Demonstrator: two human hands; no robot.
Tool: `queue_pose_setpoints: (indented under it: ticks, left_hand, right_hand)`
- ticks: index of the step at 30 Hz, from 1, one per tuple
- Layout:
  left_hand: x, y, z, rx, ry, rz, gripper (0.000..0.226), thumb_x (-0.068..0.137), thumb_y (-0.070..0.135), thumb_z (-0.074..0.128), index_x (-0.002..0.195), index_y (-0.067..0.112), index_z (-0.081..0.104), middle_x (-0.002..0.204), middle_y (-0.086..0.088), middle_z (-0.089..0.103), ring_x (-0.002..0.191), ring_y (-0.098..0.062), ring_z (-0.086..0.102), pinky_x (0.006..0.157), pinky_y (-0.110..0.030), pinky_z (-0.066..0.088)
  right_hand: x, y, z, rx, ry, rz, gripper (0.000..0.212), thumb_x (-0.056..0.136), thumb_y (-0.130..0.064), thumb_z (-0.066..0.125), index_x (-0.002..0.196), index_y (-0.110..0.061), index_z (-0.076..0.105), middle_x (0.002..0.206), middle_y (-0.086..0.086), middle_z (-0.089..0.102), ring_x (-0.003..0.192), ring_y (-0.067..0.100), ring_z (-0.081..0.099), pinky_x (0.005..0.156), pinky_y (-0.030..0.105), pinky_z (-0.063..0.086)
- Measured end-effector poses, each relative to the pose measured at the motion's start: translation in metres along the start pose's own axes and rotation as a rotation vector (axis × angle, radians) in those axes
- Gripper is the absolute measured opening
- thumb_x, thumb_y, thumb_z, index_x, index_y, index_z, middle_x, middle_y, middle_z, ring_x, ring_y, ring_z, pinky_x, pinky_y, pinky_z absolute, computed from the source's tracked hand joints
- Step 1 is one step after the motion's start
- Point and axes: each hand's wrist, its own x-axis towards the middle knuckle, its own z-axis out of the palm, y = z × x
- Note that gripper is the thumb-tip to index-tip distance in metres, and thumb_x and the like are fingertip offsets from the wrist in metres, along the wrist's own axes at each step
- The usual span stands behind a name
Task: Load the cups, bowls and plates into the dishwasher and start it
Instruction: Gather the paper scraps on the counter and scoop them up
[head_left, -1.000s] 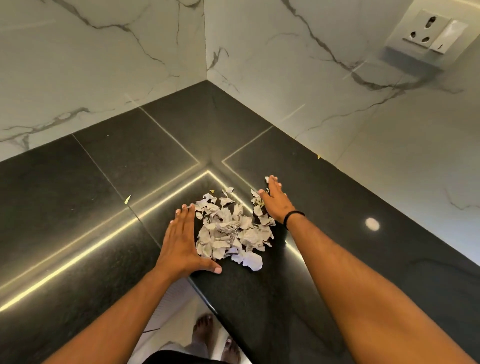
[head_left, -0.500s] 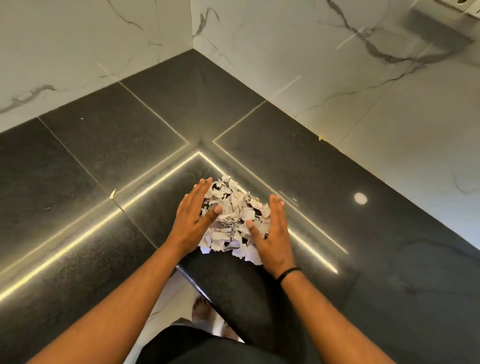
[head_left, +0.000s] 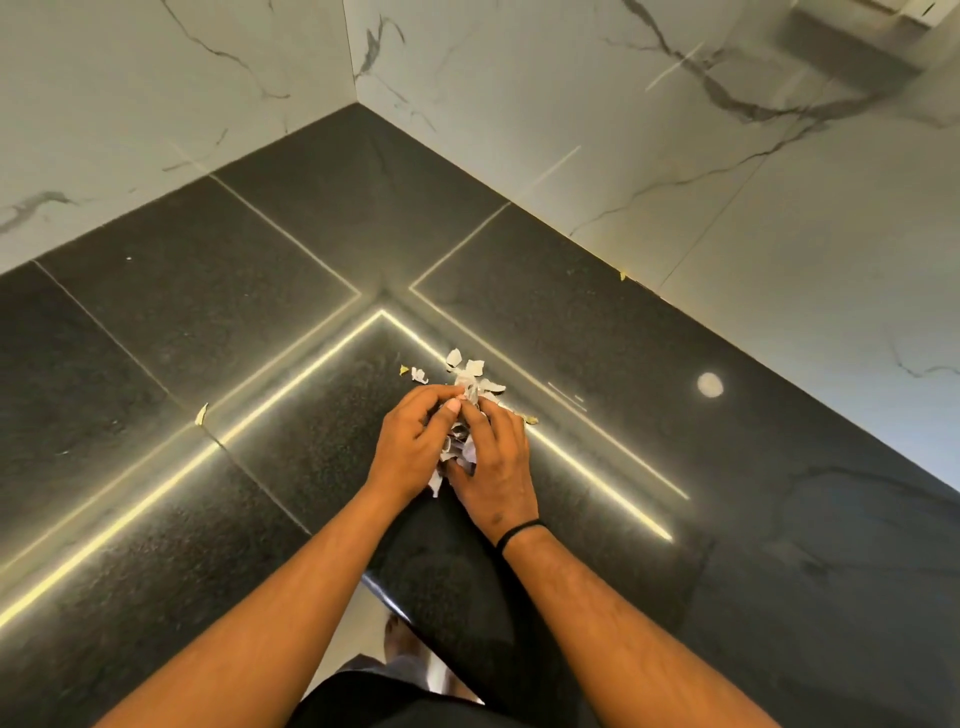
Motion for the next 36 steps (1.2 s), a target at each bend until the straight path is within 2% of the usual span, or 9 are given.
queue_pose_setpoints:
  ticks: [6,10,12,18,20,24,28,33,36]
  left_hand:
    - [0.013,0.022,0.006,-0.289,0.075,-0.159,0.021,0.102,0.022,0.057,0.108,0.014,0.075,0.102,-0.001,0.076,0.101,-0.018,0.071,0.094,-0.043,0.056]
    - [0.024,0.052,0.011,-0.473,0.133,-0.155,0.03,0.097,0.032,0.054,0.101,0.011,0.075,0.095,-0.011,0.076,0.092,-0.026,0.071,0.086,-0.044,0.056]
    - [0.029,0.065,0.013,-0.571,0.158,-0.174,0.033,0.098,0.032,0.053,0.105,0.007,0.074,0.101,-0.018,0.075,0.097,-0.035,0.071,0.088,-0.047,0.056]
    - [0.037,0.116,0.025,-0.85,0.21,-0.28,0.035,0.105,0.031,0.049,0.106,0.005,0.072,0.102,-0.018,0.073,0.096,-0.03,0.07,0.088,-0.045,0.056]
    - [0.037,0.132,0.029,-0.974,0.19,-0.327,0.037,0.103,0.037,0.051,0.111,0.006,0.07,0.106,-0.019,0.071,0.102,-0.034,0.069,0.097,-0.051,0.053]
    - [0.031,0.161,0.033,-1.129,0.165,-0.362,0.039,0.103,0.039,0.048,0.114,0.007,0.067,0.111,-0.02,0.07,0.109,-0.039,0.067,0.102,-0.053,0.051]
    - [0.018,0.187,0.034,-1.227,0.161,-0.364,0.039,0.104,0.038,0.043,0.115,0.008,0.065,0.108,-0.017,0.073,0.098,-0.032,0.072,0.091,-0.045,0.059]
    - [-0.005,0.202,0.036,-1.356,0.173,-0.379,0.042,0.103,0.04,0.045,0.12,0.008,0.067,0.11,-0.017,0.074,0.098,-0.033,0.073,0.092,-0.045,0.058]
    - [-0.019,0.204,0.03,-1.451,0.209,-0.358,0.046,0.101,0.04,0.049,0.133,0.01,0.062,0.128,-0.019,0.067,0.115,-0.037,0.066,0.103,-0.051,0.051]
  right_hand:
    - [0.021,-0.007,-0.014,0.171,0.184,0.029,0.037,0.083,-0.007,0.074,0.119,-0.01,0.066,0.116,0.004,0.064,0.106,0.02,0.055,0.092,0.03,0.047]
    - [0.044,-0.027,-0.044,0.386,0.321,0.178,0.013,0.087,-0.012,0.073,0.098,-0.016,0.067,0.095,-0.001,0.067,0.087,0.014,0.063,0.075,0.029,0.052]
    - [0.054,-0.036,-0.057,0.528,0.351,0.292,0.013,0.087,-0.015,0.074,0.093,-0.022,0.066,0.087,-0.001,0.07,0.079,0.014,0.067,0.07,0.034,0.056]
    - [0.073,-0.065,-0.099,1.162,0.451,0.54,0.014,0.093,0.0,0.064,0.101,-0.01,0.07,0.093,0.006,0.076,0.089,0.023,0.073,0.083,0.04,0.06]
    - [0.075,-0.073,-0.113,1.311,0.476,0.581,0.015,0.094,0.001,0.062,0.105,-0.005,0.07,0.097,0.011,0.076,0.091,0.026,0.072,0.085,0.041,0.059]
    - [0.074,-0.086,-0.136,1.42,0.53,0.598,0.018,0.093,0.001,0.061,0.107,-0.005,0.069,0.104,0.016,0.074,0.099,0.031,0.07,0.09,0.042,0.057]
    - [0.065,-0.095,-0.152,1.484,0.548,0.584,0.017,0.093,-0.003,0.061,0.105,-0.011,0.071,0.111,0.019,0.073,0.109,0.04,0.067,0.096,0.051,0.055]
    - [0.049,-0.11,-0.164,1.561,0.524,0.54,0.018,0.093,-0.002,0.059,0.106,-0.008,0.071,0.104,0.015,0.073,0.103,0.037,0.068,0.094,0.05,0.055]
    - [0.038,-0.119,-0.164,1.618,0.468,0.517,0.022,0.094,-0.002,0.057,0.113,-0.003,0.068,0.104,0.015,0.073,0.1,0.035,0.069,0.093,0.046,0.056]
